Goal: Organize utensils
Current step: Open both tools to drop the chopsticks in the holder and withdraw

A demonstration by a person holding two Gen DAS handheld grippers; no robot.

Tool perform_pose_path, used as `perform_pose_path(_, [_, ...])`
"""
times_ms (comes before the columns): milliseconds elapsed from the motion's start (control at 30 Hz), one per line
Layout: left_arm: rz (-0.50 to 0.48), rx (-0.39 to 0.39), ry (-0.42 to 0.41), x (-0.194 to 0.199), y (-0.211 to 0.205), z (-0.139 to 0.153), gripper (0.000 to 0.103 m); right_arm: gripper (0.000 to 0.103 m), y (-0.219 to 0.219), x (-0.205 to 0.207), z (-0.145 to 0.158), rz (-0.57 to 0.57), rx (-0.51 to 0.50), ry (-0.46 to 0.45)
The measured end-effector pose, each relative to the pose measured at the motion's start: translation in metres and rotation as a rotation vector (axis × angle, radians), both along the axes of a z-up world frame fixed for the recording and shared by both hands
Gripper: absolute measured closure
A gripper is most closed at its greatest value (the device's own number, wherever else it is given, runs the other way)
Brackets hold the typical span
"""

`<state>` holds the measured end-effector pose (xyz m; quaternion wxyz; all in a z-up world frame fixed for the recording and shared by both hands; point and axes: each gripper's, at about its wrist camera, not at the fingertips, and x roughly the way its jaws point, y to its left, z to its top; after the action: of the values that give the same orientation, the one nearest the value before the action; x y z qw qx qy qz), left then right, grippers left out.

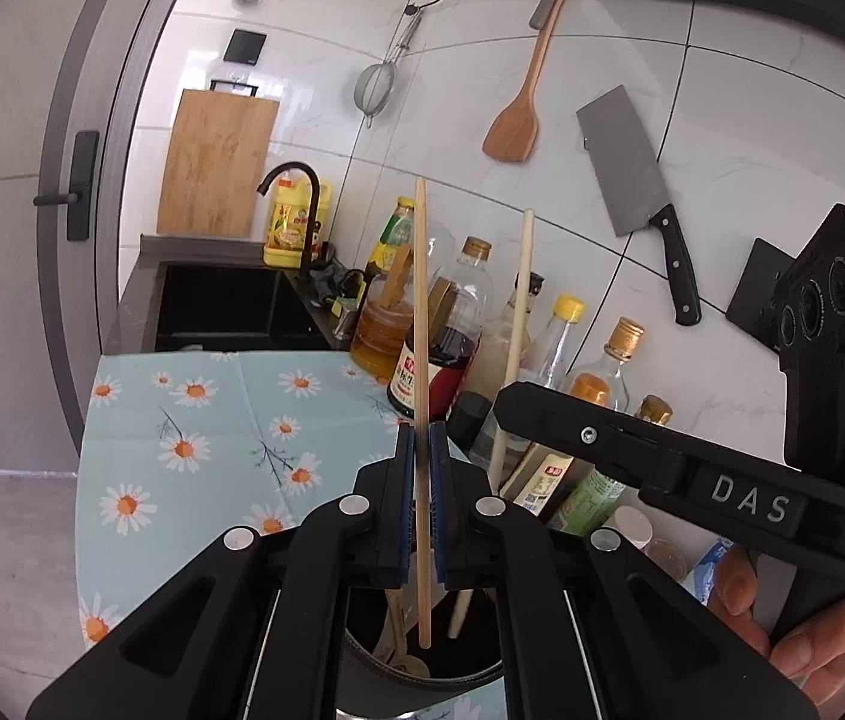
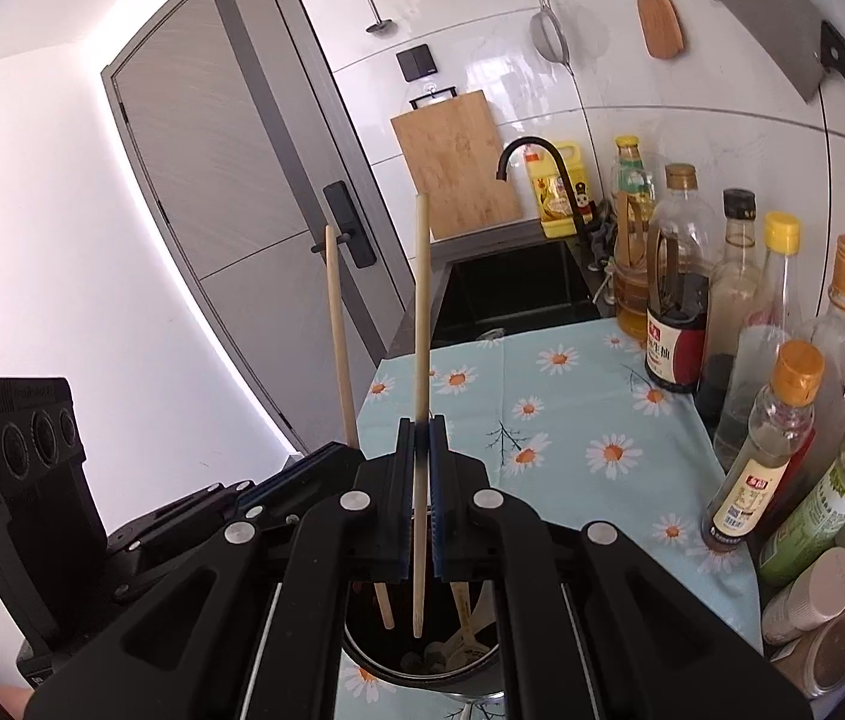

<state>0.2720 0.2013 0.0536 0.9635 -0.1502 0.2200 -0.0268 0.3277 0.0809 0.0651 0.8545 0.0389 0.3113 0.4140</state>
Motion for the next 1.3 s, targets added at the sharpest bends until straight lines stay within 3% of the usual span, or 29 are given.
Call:
perform_pose_path(67, [-0.001,-0.011,0.029,0.0,0.002,-0.003,0.098,0.095,0.0,0.0,-0.001,-0.001,0.0,0.005])
perform_pose_path(133, [-0.001,-0.018,0.034,-0.001,0.003,-0.004,0.098,0.087,0.0,-0.002,-0.001,-0.002,0.002,0.008])
perform_pose_path(567, [-0.006,-0.016,0.041,-0.028,0.001,0.007,0.097,0.086,-0.014,-0.029,0.014,0.005,0.002,-0.012])
perform_pose_path(800, [-0.019,-0.02,0.065,-0.065,-0.008,0.011,0.097,0.086,-0.037,-0.066,0.015,0.032,-0.03,-0.017])
perform_pose_path(1067, [-0.055,-0.028,0.138,-0.102,-0.025,-0.005,0.097,0.085,-0.07,-0.108,-0.005,0.049,-0.094,0.026])
perform_pose_path(1167, [-0.079,-0.024,0.185,-0.111,-0.034,-0.017,0.097,0.078,-0.079,-0.116,-0.016,0.048,-0.121,0.056])
perform_pose_path(1300, [-0.104,-0.031,0.251,-0.121,-0.046,-0.038,0.083,0.078,-0.094,-0.124,-0.033,0.048,-0.148,0.1])
